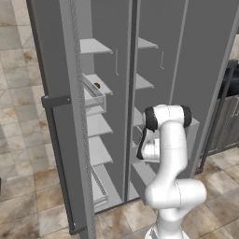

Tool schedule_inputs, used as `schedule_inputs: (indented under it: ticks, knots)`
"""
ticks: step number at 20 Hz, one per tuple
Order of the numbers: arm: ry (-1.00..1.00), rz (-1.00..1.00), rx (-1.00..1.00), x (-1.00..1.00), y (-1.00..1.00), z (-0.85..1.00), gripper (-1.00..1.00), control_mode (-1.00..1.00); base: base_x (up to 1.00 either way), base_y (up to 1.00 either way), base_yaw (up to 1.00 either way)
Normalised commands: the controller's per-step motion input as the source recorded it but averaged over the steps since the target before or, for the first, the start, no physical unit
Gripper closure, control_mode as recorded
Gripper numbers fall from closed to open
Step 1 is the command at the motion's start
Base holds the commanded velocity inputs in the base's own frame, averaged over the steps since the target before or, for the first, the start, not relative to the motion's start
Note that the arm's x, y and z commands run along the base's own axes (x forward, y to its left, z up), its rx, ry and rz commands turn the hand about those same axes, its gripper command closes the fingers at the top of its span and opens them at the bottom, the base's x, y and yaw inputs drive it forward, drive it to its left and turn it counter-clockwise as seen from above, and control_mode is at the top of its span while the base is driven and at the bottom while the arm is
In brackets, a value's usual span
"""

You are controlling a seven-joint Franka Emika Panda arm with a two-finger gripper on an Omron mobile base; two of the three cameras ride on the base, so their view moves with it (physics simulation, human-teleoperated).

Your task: Take the kiwi and potato from the fridge shelf and place them in the freezer drawer to begin freezing them.

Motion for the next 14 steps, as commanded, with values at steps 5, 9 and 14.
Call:
schedule_inputs:
  ticks: [5, 9, 14]
  knots:
    - [0.00, 0.02, 0.00, -0.04, 0.00, 1.00, -1.00, -1.00, 0.00, 0.00, 0.00]
    - [0.00, 0.02, 0.00, -0.07, 0.00, 1.00, -1.00, -1.00, 0.00, 0.00, 0.00]
    - [0.00, 0.01, 0.00, -0.35, 0.12, 0.96, -1.00, -1.00, 0.00, 0.00, 0.00]
